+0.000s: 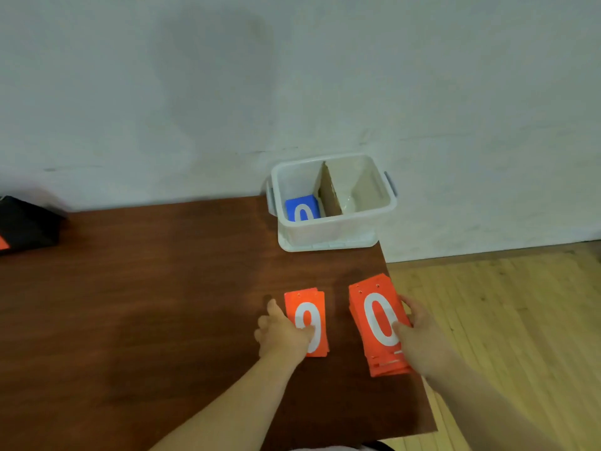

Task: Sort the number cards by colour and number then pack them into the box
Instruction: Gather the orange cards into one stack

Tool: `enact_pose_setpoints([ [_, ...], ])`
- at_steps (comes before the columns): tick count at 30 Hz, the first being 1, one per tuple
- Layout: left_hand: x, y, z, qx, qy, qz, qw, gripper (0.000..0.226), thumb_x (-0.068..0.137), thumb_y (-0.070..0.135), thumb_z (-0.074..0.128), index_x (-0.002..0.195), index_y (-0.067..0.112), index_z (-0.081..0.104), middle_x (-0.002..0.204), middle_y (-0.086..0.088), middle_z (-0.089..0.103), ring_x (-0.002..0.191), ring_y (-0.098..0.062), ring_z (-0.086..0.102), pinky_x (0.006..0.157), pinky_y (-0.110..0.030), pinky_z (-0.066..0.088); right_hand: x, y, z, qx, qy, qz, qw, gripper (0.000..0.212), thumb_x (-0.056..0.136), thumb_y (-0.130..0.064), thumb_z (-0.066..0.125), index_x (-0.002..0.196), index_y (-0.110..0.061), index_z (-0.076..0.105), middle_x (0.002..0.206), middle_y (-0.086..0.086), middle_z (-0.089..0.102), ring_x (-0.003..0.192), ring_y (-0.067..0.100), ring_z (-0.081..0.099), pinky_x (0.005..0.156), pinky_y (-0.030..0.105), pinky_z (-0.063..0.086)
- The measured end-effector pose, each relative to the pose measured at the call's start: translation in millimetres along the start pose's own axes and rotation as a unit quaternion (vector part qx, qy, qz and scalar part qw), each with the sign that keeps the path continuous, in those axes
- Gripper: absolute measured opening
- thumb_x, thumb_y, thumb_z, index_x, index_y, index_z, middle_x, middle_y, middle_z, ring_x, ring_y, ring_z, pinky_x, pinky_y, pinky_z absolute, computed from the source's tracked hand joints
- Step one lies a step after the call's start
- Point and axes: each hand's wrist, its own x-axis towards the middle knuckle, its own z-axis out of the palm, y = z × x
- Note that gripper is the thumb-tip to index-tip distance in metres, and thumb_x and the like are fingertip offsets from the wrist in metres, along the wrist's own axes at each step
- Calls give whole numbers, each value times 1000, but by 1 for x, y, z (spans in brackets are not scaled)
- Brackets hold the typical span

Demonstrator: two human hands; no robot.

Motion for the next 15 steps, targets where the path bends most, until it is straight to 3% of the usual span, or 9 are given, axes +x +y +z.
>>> enact_pose_setpoints([
  [3,-3,22,29,61,28,-6,998,119,71,59,80,156,32,0,148,-8,25,135,-34,31,101,-51,43,8,12,-24,9,-3,16,1000,47,101,-36,57,145,-39,42,124,-1,68,94,22,75,76,46,64],
  [8,-7,39,50,67,35,-32,997,124,71,49,86,154,37,-5,155,-10,13,138,-37,27,102,-55,44,13,15,-46,20,-14,18,1000,49,101,-38,57,148,-38,41,126,-2,67,98,23,73,80,46,63],
  [15,-9,36,47,27,19,-29,999,127,74,35,89,156,41,-7,144,-11,29,119,-35,58,94,-45,52,17,9,-47,14,-19,9,1000,50,102,-34,57,149,-34,40,126,-1,66,98,21,72,78,41,64],
])
